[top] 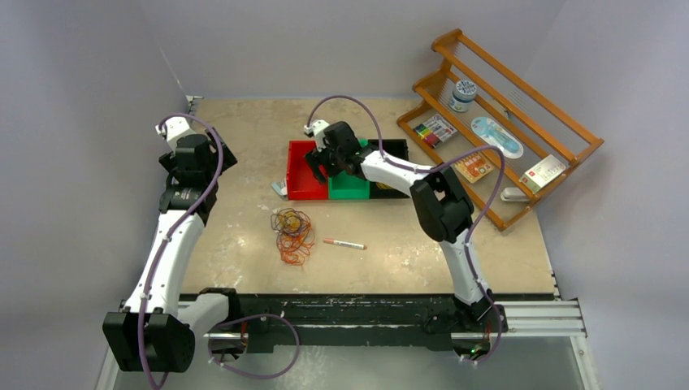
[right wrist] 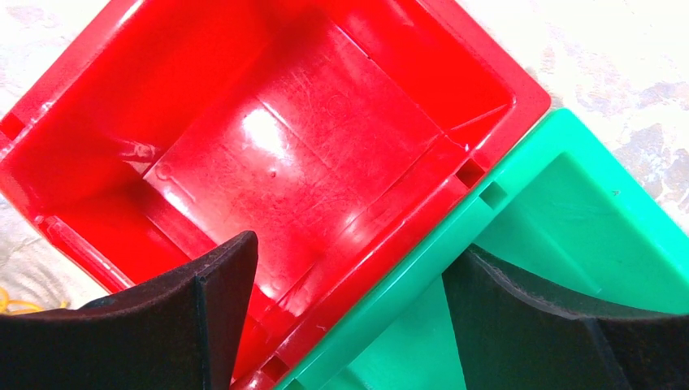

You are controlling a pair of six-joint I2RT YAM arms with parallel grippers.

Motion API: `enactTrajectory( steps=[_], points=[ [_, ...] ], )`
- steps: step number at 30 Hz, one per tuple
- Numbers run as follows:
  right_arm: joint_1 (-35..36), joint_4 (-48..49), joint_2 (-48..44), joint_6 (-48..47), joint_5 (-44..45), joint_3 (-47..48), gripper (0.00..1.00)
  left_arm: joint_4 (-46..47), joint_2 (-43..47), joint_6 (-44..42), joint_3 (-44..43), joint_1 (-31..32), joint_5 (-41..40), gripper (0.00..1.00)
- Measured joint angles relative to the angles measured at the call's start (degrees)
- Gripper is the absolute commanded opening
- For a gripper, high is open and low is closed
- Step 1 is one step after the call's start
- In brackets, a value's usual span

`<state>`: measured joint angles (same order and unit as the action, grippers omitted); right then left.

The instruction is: Untangle the cables

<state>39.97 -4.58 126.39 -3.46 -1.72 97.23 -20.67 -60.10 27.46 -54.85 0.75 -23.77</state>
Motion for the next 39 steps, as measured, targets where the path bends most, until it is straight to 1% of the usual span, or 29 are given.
enactTrajectory(
  steps=[5, 11, 15, 18, 20, 25, 30, 32, 39],
  points=[
    [0.0, 0.4, 0.0, 0.0, -1.0, 0.2, 0.83, 0.0, -0.2, 0.0, 0.0, 0.0, 0.0, 0.89],
    [0.0, 1.3, -1.7, 2.3, -1.0, -1.6, 0.88, 0.0, -0.3, 1.5, 0.0, 0.0, 0.8, 0.91],
    [0.0, 3.2, -8.9, 5.2, -0.5, -7.6, 0.89, 0.0, -0.3, 2.2, 0.0, -0.1, 0.5, 0.94],
    [0.0, 6.0, -16.9, 7.9, -0.2, -13.1, 0.89, 0.1, -0.3, 3.3, 0.0, -0.3, 1.5, 0.94],
    [0.0, 8.9, -22.2, 9.6, 0.0, -16.6, 0.88, 0.3, -0.3, 4.5, 0.1, -0.4, 3.1, 0.94],
    [0.0, 14.6, -31.5, 14.2, 1.1, -25.7, 0.87, 0.8, -0.3, 8.5, 1.8, -0.4, 7.6, 0.91],
    [0.0, 18.7, -36.9, 20.3, 2.0, -36.1, 0.87, 1.6, -0.7, 11.1, 5.0, -0.4, 11.9, 0.91],
    [0.0, 19.3, -37.9, 22.0, 1.7, -39.5, 0.87, 2.2, -0.7, 11.5, 6.1, -0.4, 13.4, 0.93],
    [0.0, 19.3, -38.4, 25.0, -1.3, -42.7, 0.86, 4.5, -0.6, 10.6, 6.8, -0.4, 17.5, 0.94]
  ],
)
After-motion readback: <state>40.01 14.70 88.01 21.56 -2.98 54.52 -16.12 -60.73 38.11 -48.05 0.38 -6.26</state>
